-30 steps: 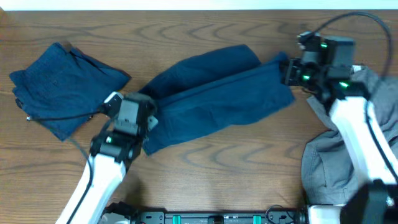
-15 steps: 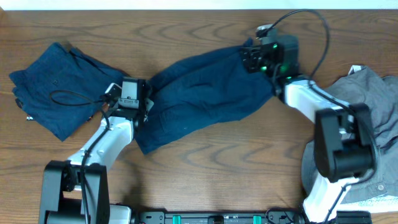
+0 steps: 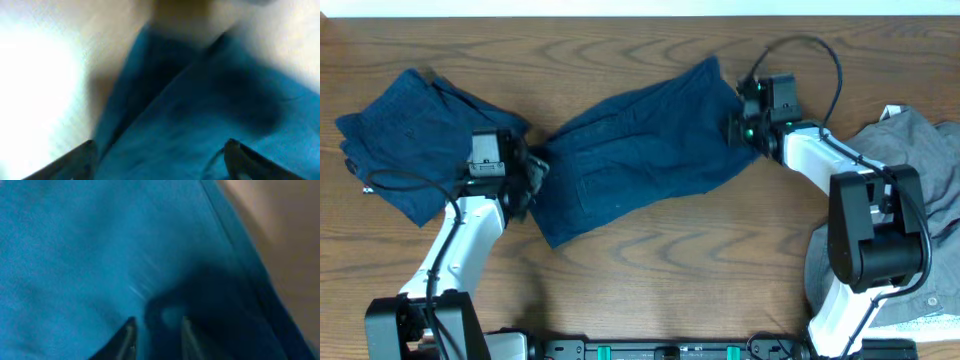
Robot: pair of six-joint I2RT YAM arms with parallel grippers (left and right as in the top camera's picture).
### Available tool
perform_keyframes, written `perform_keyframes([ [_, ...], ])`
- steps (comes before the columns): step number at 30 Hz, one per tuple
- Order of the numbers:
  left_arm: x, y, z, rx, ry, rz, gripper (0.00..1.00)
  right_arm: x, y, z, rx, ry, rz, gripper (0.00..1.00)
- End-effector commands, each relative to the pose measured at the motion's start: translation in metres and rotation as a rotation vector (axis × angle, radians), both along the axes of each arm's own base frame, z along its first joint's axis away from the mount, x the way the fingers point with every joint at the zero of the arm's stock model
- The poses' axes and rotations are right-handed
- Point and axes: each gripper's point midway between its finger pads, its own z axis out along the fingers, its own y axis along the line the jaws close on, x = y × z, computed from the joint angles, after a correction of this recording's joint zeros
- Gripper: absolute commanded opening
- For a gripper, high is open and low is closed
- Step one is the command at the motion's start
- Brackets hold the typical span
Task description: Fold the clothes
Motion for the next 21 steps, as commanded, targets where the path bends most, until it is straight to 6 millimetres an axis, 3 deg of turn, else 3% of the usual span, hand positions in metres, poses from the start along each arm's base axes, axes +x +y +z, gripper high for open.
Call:
perform_keyframes([
  [1,-0.019,-0.008,-0.009,-0.034,0.088,-0.032,0.93,-0.013,-0.040,-0.028,-0.190,0.082,-0.100,0.26],
  [4,-0.031,-0.010,-0.016,-0.037,0.143,-0.035,1.00,-0.024,-0.045,-0.037,-0.216,0.137,-0.103,0.32],
  [5,-0.034,-0.010,-0.018,-0.037,0.153,-0.035,0.98,-0.025,-0.045,-0.037,-0.217,0.140,-0.103,0.35],
  [8,-0.035,-0.010,-0.026,-0.037,0.154,-0.035,0.98,-0.023,-0.044,-0.022,-0.207,0.115,-0.104,0.41],
  [13,-0.030,-0.016,-0.039,-0.041,0.154,-0.092,0.99,-0.014,-0.043,0.037,-0.181,-0.008,-0.115,0.50],
  [17,-0.024,-0.033,-0.048,-0.099,0.146,-0.144,0.99,-0.011,-0.040,0.096,-0.148,-0.136,-0.118,0.51],
  [19,-0.018,-0.042,-0.051,-0.120,0.129,-0.186,0.98,-0.014,-0.034,0.115,-0.128,-0.172,-0.088,0.51],
  [20,-0.015,-0.048,-0.053,-0.132,0.117,-0.214,0.94,-0.017,-0.030,0.121,-0.119,-0.179,-0.076,0.51],
  [21,-0.014,-0.053,-0.054,-0.146,0.113,-0.232,0.80,-0.021,-0.027,0.125,-0.107,-0.178,-0.066,0.51],
])
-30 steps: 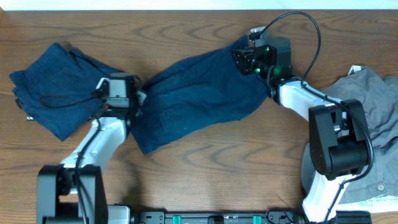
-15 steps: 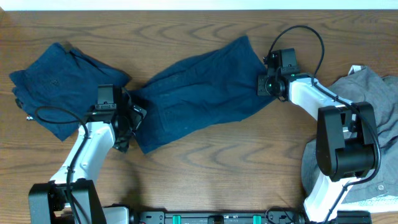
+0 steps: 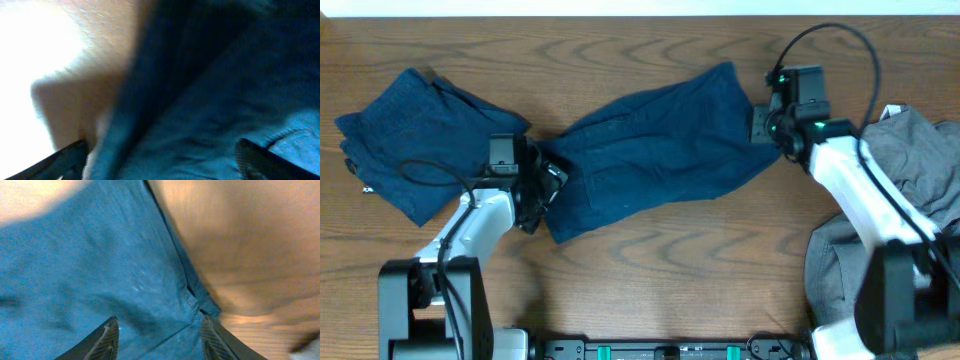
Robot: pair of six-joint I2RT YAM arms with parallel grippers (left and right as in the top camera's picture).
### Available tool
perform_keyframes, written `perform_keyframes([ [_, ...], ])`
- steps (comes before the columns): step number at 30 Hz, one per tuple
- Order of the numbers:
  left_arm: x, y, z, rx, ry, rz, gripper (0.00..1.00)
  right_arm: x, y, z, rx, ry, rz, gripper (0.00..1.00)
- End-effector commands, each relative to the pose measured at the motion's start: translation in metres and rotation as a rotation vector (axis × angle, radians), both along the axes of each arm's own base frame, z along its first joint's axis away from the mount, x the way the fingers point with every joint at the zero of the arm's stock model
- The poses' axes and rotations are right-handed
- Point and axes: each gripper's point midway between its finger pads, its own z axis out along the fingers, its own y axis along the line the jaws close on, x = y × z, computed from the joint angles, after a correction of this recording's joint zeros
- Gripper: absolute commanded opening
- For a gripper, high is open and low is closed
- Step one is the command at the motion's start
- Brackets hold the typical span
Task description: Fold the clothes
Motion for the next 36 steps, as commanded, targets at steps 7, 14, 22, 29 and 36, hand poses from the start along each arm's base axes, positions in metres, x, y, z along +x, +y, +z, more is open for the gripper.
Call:
perform_keyframes([
  [7,-0.015,-0.027,-0.019,-0.068,0.052,-0.157,0.06,-0.039,0.038,-0.008,0.083,0.139,0.138,0.42],
  [14,-0.035,-0.027,0.019,-0.046,0.127,-0.261,0.06,-0.080,0.107,-0.041,0.189,0.292,0.452,0.13],
  [22,-0.038,-0.026,0.099,-0.016,0.063,-0.340,0.06,-0.137,0.179,-0.083,0.275,0.481,0.675,0.03],
  [29,-0.029,-0.036,0.161,-0.047,-0.107,-0.358,0.06,-0.190,0.243,-0.127,0.236,0.562,0.843,0.03],
  [36,-0.027,-0.046,0.190,-0.087,-0.199,-0.384,0.06,-0.200,0.304,-0.125,0.258,0.417,0.958,0.11],
])
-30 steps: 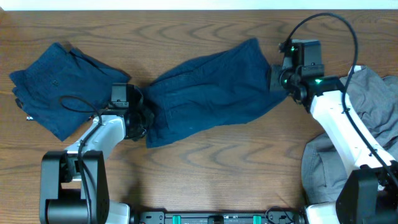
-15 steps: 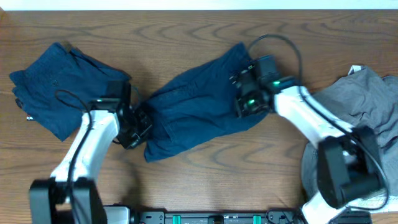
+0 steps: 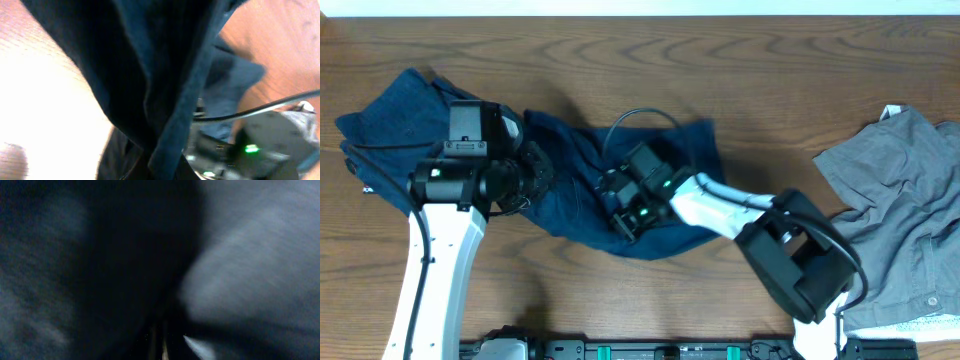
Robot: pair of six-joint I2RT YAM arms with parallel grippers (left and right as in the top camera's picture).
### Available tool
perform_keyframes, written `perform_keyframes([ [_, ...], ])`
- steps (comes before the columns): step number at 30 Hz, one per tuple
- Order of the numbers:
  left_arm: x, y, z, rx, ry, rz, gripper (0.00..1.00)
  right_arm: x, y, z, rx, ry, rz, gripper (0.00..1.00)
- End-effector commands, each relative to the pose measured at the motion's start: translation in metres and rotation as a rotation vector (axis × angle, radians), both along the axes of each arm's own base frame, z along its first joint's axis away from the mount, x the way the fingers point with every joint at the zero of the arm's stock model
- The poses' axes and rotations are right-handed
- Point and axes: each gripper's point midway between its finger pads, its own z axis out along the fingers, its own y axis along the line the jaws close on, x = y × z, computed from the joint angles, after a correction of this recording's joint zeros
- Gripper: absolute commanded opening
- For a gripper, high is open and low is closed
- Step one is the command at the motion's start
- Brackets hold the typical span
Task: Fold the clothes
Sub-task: 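Fold the right half of the shorts with the right gripper toward the left gripper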
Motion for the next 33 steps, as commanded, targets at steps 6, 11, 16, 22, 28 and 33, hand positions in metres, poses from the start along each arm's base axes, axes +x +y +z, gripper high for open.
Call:
perform_keyframes([
  [6,-0.007,-0.024,0.013,-0.059,-0.018,-0.094,0.06,0.047,-0.035,0.024,-0.195,-0.104,-0.157,0.15],
  [11,-0.009,-0.029,0.011,-0.032,-0.019,-0.117,0.06,0.091,-0.117,0.078,-0.322,-0.181,-0.367,0.15],
  [16,-0.010,-0.035,0.011,-0.028,-0.024,-0.139,0.06,0.089,-0.192,0.078,-0.455,-0.084,-0.459,0.14],
  [22,-0.009,-0.042,0.010,-0.026,-0.029,-0.161,0.06,0.069,-0.251,0.033,-0.587,0.031,-0.543,0.12],
  [28,-0.007,-0.059,0.013,-0.042,-0.050,-0.193,0.06,0.049,-0.261,-0.006,-0.596,0.052,-0.559,0.11],
  [33,-0.005,-0.093,0.020,-0.089,-0.084,-0.224,0.06,0.035,-0.243,-0.024,-0.516,0.072,-0.535,0.07],
])
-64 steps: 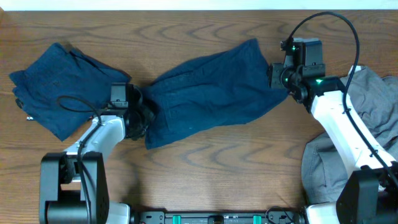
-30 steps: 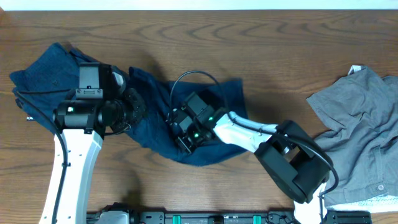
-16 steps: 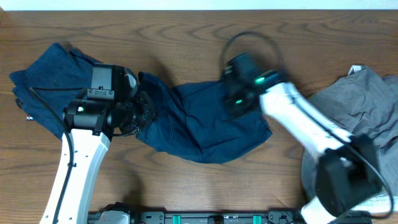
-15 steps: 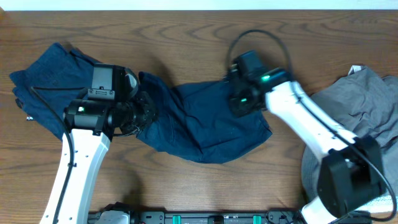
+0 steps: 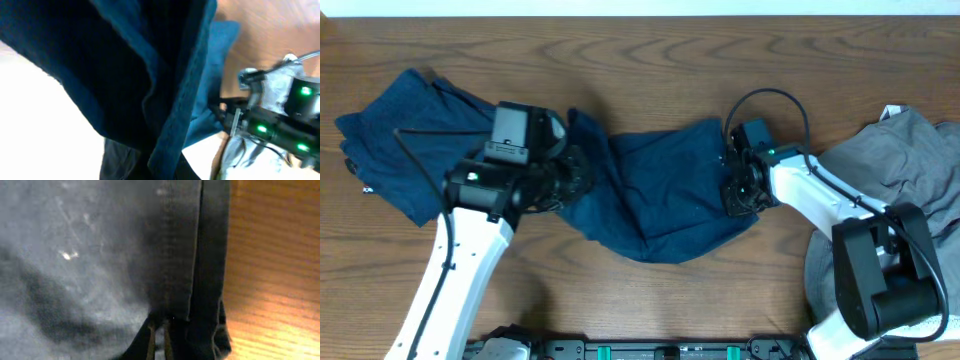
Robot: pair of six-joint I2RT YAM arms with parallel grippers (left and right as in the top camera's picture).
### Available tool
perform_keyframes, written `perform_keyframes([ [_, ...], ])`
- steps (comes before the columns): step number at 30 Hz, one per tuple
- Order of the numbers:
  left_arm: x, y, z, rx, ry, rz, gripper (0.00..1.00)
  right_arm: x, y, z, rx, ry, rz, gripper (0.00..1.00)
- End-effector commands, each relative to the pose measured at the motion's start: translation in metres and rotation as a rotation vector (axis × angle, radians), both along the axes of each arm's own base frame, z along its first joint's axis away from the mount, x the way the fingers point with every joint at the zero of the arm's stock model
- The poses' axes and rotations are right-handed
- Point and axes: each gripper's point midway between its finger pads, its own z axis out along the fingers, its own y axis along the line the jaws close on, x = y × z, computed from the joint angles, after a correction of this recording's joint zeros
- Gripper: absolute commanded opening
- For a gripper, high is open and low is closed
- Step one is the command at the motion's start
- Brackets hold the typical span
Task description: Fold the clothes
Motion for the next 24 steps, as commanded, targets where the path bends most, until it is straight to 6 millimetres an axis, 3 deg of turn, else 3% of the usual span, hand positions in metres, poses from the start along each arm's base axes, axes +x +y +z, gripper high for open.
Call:
perform_keyframes([
  [1,0.004,-0.025,0.009,-0.055,-0.006,-0.002,0.06,-0.026,0.015,-0.019,0.055,0.068,0.035,0.07],
  [6,0.015,-0.063,0.006,-0.085,-0.034,-0.016,0.06,-0.043,0.036,-0.024,0.072,0.097,0.019,0.08],
  [12,0.026,-0.098,-0.034,-0.056,0.033,-0.014,0.07,-0.057,0.055,-0.024,0.067,0.119,0.021,0.08],
  [15,0.026,-0.126,-0.046,-0.102,0.058,-0.056,0.06,-0.059,0.059,-0.024,0.067,0.119,0.018,0.08],
  [20,0.031,-0.163,-0.053,-0.153,0.022,-0.110,0.06,-0.052,0.048,-0.024,0.026,0.098,-0.013,0.11],
  [24,0.034,-0.173,-0.053,-0.173,0.002,-0.119,0.06,-0.025,0.009,0.001,-0.087,0.031,-0.144,0.15],
])
